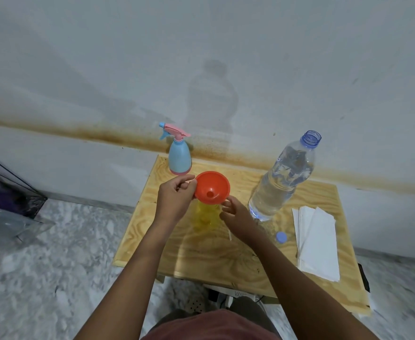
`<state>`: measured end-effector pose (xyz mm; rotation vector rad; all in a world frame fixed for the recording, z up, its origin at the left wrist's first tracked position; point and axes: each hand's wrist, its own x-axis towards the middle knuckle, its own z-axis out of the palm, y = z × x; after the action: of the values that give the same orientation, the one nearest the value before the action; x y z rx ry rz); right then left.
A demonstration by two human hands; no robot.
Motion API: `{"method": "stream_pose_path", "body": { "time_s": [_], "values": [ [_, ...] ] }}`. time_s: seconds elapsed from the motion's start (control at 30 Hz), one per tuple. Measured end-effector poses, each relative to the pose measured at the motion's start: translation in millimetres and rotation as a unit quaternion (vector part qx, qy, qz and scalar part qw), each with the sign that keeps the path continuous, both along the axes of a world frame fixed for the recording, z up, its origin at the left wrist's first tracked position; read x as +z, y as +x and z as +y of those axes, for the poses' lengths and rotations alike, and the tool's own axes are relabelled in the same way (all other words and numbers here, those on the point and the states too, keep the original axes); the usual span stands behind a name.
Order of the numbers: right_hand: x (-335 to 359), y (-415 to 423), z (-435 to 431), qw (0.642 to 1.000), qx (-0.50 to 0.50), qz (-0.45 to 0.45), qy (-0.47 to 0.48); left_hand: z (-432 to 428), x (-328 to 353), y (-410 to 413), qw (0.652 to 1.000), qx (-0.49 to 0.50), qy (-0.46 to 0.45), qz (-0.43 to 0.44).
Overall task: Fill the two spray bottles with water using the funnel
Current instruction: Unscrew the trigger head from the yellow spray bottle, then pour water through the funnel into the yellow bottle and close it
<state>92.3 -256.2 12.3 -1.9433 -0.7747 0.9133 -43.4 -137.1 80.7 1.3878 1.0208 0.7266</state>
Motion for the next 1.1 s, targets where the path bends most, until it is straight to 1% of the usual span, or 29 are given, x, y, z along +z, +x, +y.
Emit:
{"method": "stream_pose_path", "body": {
  "time_s": [0.07, 0.23, 0.47, 0.67, 0.73, 0.77, 0.83, 0.9, 0.97, 1.0, 1.03, 1.1],
  "values": [
    [-7, -7, -1, 0.999, 0.045, -0.019, -0.015, -2, 1, 0, 1.0, -0.001, 0.006, 0.001],
    [-10, -15, 9, 0.996, 0.011, -0.085, 0.013, -2, 4, -1, 1.0, 0.01, -0.008, -0.005],
    [-9, -8, -2, 0.994, 0.01, -0.108, 0.029, -6, 4, 5, 1.0, -0.008, -0.009, -0.007],
    [-3, -1, -15, 0.994, 0.022, -0.107, 0.024, -15, 1, 14, 1.0, -0.028, -0.003, -0.008],
    [-1, 4, -23, 0.992, 0.016, -0.127, 0.021, -16, 1, 15, 1.0, -0.026, 0.002, -0.007],
    [0, 5, -29, 0.988, -0.006, -0.15, 0.028, -16, 1, 16, 1.0, -0.025, 0.004, -0.006],
    [4, 8, -43, 0.97, -0.088, -0.216, 0.073, -15, 1, 17, 1.0, -0.022, 0.008, -0.005],
    [10, 9, -58, 0.93, -0.19, -0.285, 0.13, -14, 1, 18, 1.0, -0.019, 0.012, -0.005],
    [20, 14, -69, 0.888, -0.272, -0.335, 0.16, -13, 1, 19, 1.0, -0.018, 0.016, -0.004],
    [24, 18, -71, 0.877, -0.3, -0.337, 0.166, -13, 0, 19, 1.0, -0.018, 0.017, -0.003],
    [30, 24, -73, 0.876, -0.322, -0.317, 0.167, -12, 0, 18, 1.0, -0.019, 0.018, -0.004],
    [42, 39, -72, 0.892, -0.345, -0.246, 0.157, -12, 0, 19, 1.0, -0.021, 0.018, -0.007]
  ]
}}
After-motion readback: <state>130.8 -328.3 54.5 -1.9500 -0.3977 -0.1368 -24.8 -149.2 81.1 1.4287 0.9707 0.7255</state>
